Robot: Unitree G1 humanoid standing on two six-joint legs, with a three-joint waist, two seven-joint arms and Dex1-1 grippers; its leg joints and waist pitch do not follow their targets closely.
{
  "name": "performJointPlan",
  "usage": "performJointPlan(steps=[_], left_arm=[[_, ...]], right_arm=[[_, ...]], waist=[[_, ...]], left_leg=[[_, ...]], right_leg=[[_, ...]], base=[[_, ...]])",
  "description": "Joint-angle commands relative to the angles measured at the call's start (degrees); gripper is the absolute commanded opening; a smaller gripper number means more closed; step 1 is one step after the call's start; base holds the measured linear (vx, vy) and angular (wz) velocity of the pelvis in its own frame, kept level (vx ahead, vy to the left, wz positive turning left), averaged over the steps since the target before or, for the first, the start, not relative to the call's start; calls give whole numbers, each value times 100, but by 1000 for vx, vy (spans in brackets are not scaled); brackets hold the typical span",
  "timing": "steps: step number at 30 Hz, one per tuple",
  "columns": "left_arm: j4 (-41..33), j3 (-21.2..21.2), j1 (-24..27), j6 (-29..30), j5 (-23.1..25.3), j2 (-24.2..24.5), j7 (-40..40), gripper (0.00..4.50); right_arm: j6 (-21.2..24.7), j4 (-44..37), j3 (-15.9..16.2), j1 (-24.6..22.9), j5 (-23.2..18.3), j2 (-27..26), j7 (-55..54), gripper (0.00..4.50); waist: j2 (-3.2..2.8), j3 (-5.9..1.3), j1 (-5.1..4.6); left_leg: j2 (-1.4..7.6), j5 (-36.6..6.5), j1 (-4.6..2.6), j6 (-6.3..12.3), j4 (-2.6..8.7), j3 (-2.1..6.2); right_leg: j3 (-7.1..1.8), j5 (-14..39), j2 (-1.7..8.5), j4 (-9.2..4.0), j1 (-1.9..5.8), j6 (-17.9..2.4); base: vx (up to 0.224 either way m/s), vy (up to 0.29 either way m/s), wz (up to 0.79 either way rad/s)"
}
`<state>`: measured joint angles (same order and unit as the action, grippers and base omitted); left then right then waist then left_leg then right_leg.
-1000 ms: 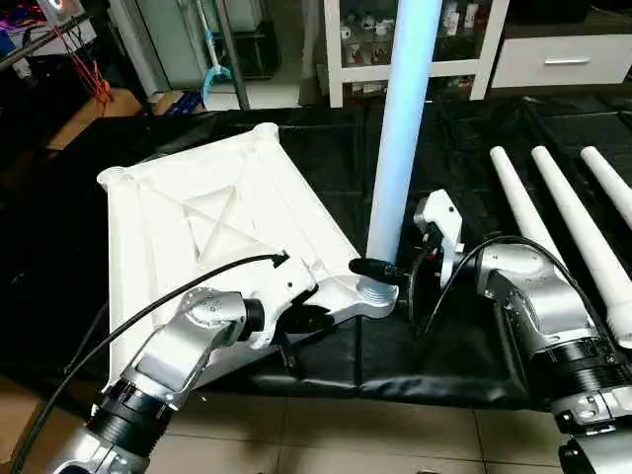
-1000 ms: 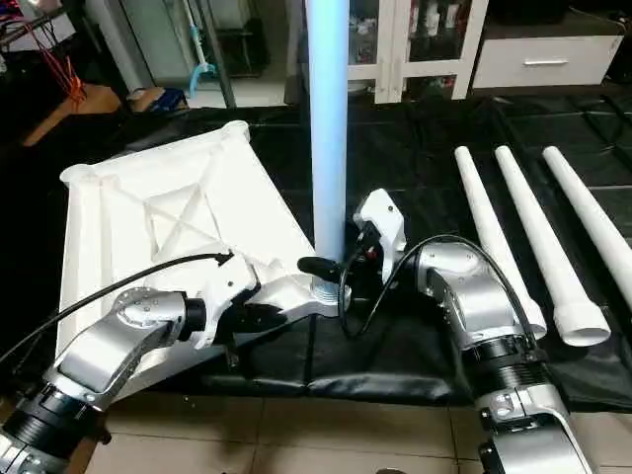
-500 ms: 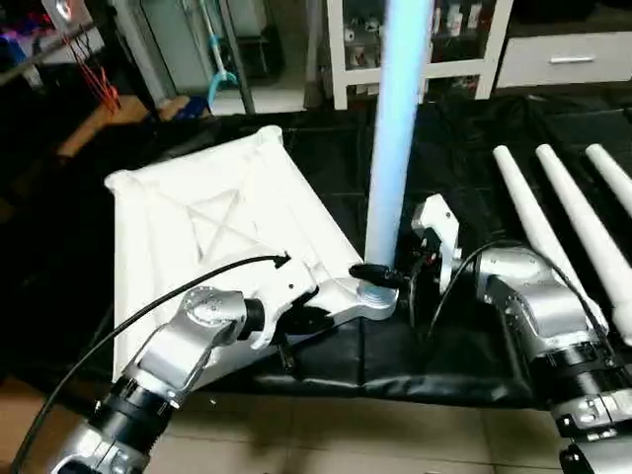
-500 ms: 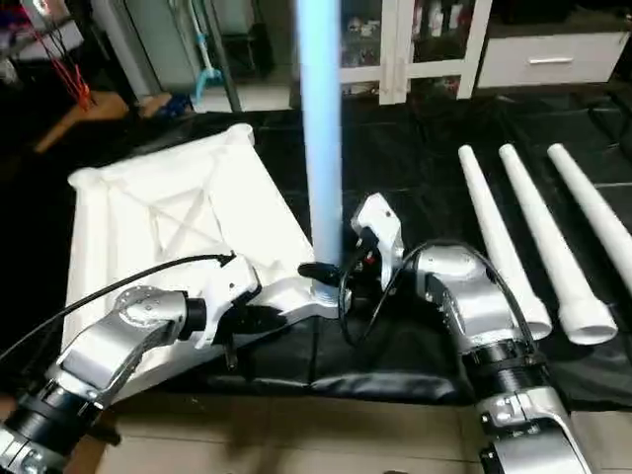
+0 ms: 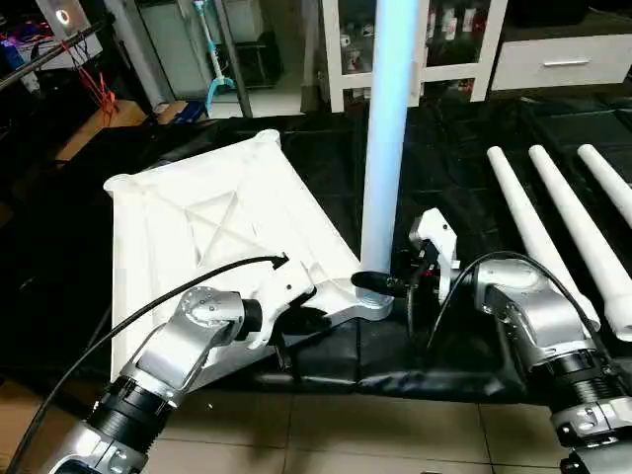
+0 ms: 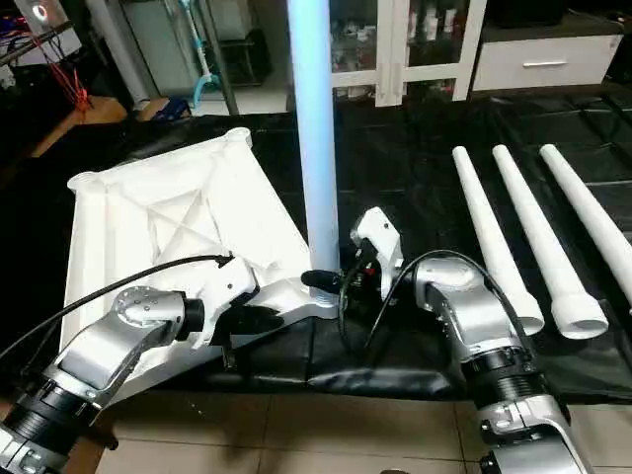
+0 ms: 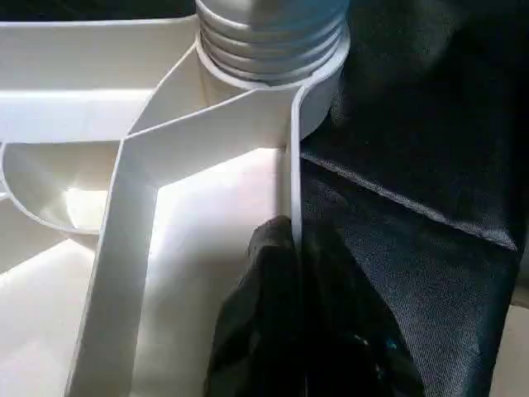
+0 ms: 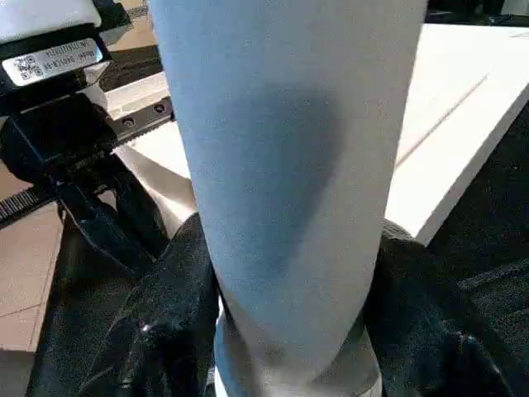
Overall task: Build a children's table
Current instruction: Rotate leg to tighten
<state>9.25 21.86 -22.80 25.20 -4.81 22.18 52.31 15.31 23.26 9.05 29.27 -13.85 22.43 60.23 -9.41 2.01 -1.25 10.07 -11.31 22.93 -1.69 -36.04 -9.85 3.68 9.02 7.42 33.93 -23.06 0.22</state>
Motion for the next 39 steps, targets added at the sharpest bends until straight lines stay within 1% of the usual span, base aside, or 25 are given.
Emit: performJointPlan(steps=[1, 2, 3, 4, 6, 7, 8, 9, 10, 12, 15, 17, 21, 22, 23, 24, 25, 26, 27, 29, 30, 33, 34, 35, 39], left_arm=[[-79, 58, 35, 9, -76, 66, 243, 0], [-47, 31, 22, 18, -78, 37, 197, 0], [1, 6, -3, 45, -72, 0, 138, 0], [16, 0, -11, 53, -70, -9, 122, 0], [221, -70, -104, 96, -26, -151, -93, 0], [264, -85, -122, 106, -17, -182, -140, 0], [352, -111, -165, 101, 13, -236, -234, 0], [352, -111, -165, 101, 13, -236, -234, 0], [609, -193, -310, 102, 90, -409, -548, 0], [1153, -473, -648, 185, 119, -851, -1244, 0], [1657, -750, -974, 203, 69, -1264, -1815, 0], [2315, -969, -1409, 17, 100, -1661, -2482, 0], [2708, -1036, -1701, -203, 149, -1865, -2729, 0], [2709, -1025, -1711, -213, 168, -1858, -2684, 0], [2708, -1023, -1713, -214, 172, -1854, -2670, 0], [2697, -993, -1696, -259, 207, -1807, -2566, 0], [2696, -975, -1686, -295, 226, -1776, -2507, 0], [2632, -900, -1626, -339, 272, -1689, -2373, 0], [2608, -799, -1568, -466, 337, -1588, -2213, 0], [2511, -621, -1447, -606, 422, -1398, -1923, 0], [2458, -556, -1394, -632, 444, -1322, -1808, 0], [1996, -334, -1067, -742, 419, -963, -1193, 0], [1788, -261, -919, -787, 385, -826, -938, 0], [1648, -224, -819, -763, 354, -746, -780, 0], [1079, -100, -425, -793, 108, -512, -159, 0]], right_arm=[[114, 310, -36, 29, 149, -21, -285, 200], [104, 368, -39, 37, 176, -50, -361, 200], [89, 449, -55, 38, 220, -106, -522, 200], [88, 469, -61, 39, 232, -121, -571, 200], [39, 676, -178, 44, 343, -373, -1216, 199], [31, 712, -203, 43, 360, -425, -1334, 199], [1, 771, -246, 47, 394, -510, -1533, 199], [1, 771, -246, 47, 394, -510, -1533, 199], [17, 854, -305, 21, 469, -717, -2005, 199], [-25, 1093, -359, 20, 679, -1113, -2969, 198], [-47, 1338, -391, 69, 841, -1476, -3800, 198], [-173, 1629, -423, 211, 959, -1953, -4645, 197], [-489, 1935, -455, 386, 1055, -2272, -5151, 196], [-580, 1954, -533, 429, 946, -2325, -5009, 195], [-604, 1957, -557, 440, 914, -2338, -4966, 195], [-742, 1932, -638, 485, 785, -2356, -4701, 195], [-812, 1915, -665, 506, 737, -2351, -4568, 195], [-846, 1850, -675, 517, 664, -2287, -4293, 230], [-914, 1791, -694, 526, 615, -2199, -4057, 251], [-973, 1692, -725, 537, 531, -2006, -3685, 268], [-985, 1658, -737, 541, 495, -1921, -3555, 275], [-818, 1463, -702, 568, 309, -1439, -2711, 300], [-744, 1409, -680, 582, 305, -1234, -2323, 309], [-694, 1376, -612, 581, 357, -1074, -2041, 320], [-513, 1202, -301, 489, 497, -504, -1112, 346]], waist=[[153, -356, -20], [204, -359, -25], [175, -350, -20], [203, -345, -24], [177, -318, -52], [180, -303, -82], [229, -308, -97], [217, -303, -105], [214, -278, -169], [214, -266, -213], [223, -226, -334], [202, -221, -449], [165, -193, -514], [117, -171, -563], [117, -171, -563], [91, -190, -533], [135, -195, -537], [164, -195, -548], [173, -192, -554], [195, -207, -543], [212, -208, -552], [174, -222, -583], [186, -225, -556], [199, -223, -556], [235, -213, -458]], left_leg=[[165, -1610, -93, 405, 513, 59], [165, -1638, -90, 397, 516, 59], [163, -1661, -92, 386, 520, 60], [162, -1681, -87, 377, 522, 58], [161, -1947, -87, 251, 555, 72], [149, -2125, -97, 147, 570, 77], [147, -2226, -103, 111, 580, 86], [150, -2322, -110, 78, 584, 96], [133, -2566, -128, -11, 587, 97], [122, -2699, -132, -75, 590, 112], [80, -3138, -172, -190, 576, 152], [74, -3430, -167, -211, 613, 202], [96, -4013, -263, -169, 699, 233], [147, -4370, -277, -206, 803, 258], [147, -4370, -277, -206, 803, 258], [195, -4432, -266, -234, 893, 253], [174, -4370, -286, -218, 868, 228], [112, -4186, -316, -178, 777, 202], [92, -4066, -298, -132, 750, 200], [84, -3651, -198, 12, 722, 215], [93, -3611, -177, 37, 718, 219], [156, -3455, -90, 38, 754, 253], [175, -3435, -117, 44, 752, 223], [169, -3417, -127, 56, 746, 206], [171, -3108, -122, 148, 701, 153]], right_leg=[[-57, 1777, 48, -366, 236, -1101], [-57, 1823, 48, -376, 234, -1088], [-61, 1888, 50, -375, 223, -1077], [-62, 1946, 52, -388, 217, -1066], [-60, 2221, 45, -401, 200, -990], [-58, 2389, 41, -423, 180, -946], [-49, 2482, 39, -435, 193, -910], [-54, 2574, 49, -435, 184, -880], [-54, 2853, 45, -478, 140, -788], [-38, 3067, 47, -504, 130, -713], [50, 3773, 54, -620, 80, -428], [133, 3783, 37, -681, 115, -295], [271, 3667, 2, -797, 126, -219], [364, 3340, -20, -760, 225, -234], [364, 3340, -20, -760, 225, -234], [299, 2862, 12, -657, 312, -350], [283, 2862, 23, -705, 272, -398], [289, 3132, 77, -788, 203, -451], [301, 3297, 97, -819, 210, -427], [302, 3536, 153, -838, 264, -338], [300, 3497, 157, -821, 270, -357], [285, 2916, 183, -706, 324, -601], [248, 2665, 181, -690, 283, -783], [241, 2651, 174, -687, 267, -835], [193, 2876, 194, -674, 247, -875]], base=[[0, 0, 0], [0, 0, 0], [0, 0, 0], [0, 0, 0], [0, 0, 0], [0, 0, 0], [0, 0, 0], [0, 0, 0], [0, 0, 0], [0, 0, 0], [-57, 5, -3], [0, 0, 0], [-13, 6, -1], [0, 0, 0], [0, 0, 0], [0, 0, 0], [0, 0, 0], [0, 0, 0], [0, 0, 0], [0, 0, 0], [0, 0, 0], [0, 0, 0], [0, 0, 0], [0, 0, 0], [0, 0, 0]])
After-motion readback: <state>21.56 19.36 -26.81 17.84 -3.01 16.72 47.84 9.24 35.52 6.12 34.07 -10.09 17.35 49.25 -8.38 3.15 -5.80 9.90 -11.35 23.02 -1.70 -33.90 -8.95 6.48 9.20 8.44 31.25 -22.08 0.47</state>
